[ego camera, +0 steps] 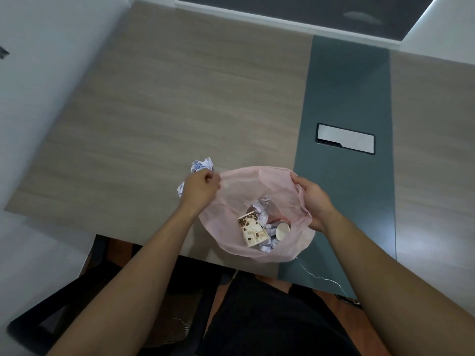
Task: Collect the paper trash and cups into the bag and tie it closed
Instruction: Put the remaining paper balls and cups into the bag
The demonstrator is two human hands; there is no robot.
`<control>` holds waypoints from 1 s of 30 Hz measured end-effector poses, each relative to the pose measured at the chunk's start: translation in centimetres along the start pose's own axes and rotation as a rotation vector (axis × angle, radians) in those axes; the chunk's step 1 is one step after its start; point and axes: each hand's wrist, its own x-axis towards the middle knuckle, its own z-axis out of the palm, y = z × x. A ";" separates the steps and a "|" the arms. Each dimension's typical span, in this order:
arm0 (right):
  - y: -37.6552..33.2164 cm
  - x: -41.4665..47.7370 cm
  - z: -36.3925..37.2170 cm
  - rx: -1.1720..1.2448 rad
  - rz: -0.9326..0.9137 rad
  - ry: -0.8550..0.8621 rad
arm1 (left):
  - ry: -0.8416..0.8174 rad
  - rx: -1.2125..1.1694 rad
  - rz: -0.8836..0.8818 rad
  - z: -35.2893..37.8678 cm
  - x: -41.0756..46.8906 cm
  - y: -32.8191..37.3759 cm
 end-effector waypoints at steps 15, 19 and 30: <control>0.7 -0.6 -0.7 0.056 0.008 -0.022 | -0.286 0.505 -0.098 -1.6 1.2 -8.5; 0.7 -0.6 -0.7 0.070 0.014 -0.023 | -0.095 0.259 -0.183 -1.0 0.8 -9.5; -1.1 -1.0 0.5 0.013 -0.040 0.037 | -0.557 -0.801 -0.136 -8.3 3.7 -0.2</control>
